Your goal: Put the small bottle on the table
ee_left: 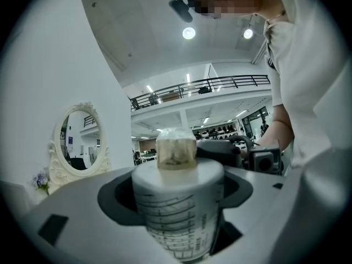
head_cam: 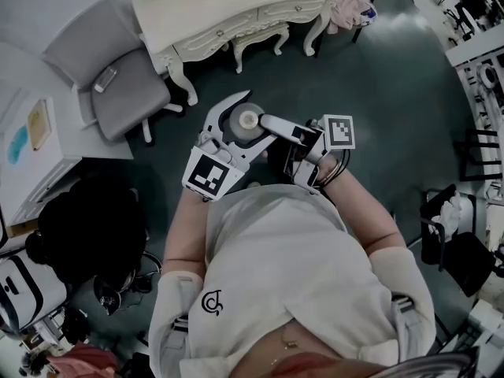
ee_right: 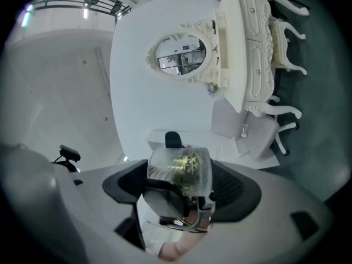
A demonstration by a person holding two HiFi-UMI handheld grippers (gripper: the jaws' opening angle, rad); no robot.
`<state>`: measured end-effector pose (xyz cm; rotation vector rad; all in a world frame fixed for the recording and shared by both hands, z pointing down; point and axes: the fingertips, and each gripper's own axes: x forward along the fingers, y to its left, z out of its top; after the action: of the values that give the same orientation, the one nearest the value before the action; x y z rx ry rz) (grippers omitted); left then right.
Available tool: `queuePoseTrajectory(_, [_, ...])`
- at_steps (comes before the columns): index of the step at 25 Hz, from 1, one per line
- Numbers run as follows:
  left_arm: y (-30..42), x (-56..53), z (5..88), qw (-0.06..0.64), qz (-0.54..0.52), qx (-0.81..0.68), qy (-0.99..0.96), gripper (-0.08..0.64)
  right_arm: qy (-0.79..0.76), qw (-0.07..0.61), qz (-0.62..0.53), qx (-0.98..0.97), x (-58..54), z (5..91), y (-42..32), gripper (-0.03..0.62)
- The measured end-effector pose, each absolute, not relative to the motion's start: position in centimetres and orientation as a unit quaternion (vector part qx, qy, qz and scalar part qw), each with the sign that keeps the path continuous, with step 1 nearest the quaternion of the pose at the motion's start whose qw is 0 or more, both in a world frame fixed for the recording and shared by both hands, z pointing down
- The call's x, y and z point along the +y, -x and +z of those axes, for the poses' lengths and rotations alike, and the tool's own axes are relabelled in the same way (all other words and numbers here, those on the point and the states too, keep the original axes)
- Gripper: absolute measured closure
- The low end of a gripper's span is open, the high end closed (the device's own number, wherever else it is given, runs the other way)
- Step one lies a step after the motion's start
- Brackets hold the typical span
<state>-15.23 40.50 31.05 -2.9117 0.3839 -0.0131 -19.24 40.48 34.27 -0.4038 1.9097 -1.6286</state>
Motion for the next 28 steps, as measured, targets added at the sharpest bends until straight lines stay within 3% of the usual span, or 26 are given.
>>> queuePoseTrajectory(28, [-6.4, 8.5, 33.2, 0.061, -0.047, 0.277, 0.958, 0.204, 0.047, 0.179, -0.665, 0.723, 10.1, 35.9, -2.4, 0.230])
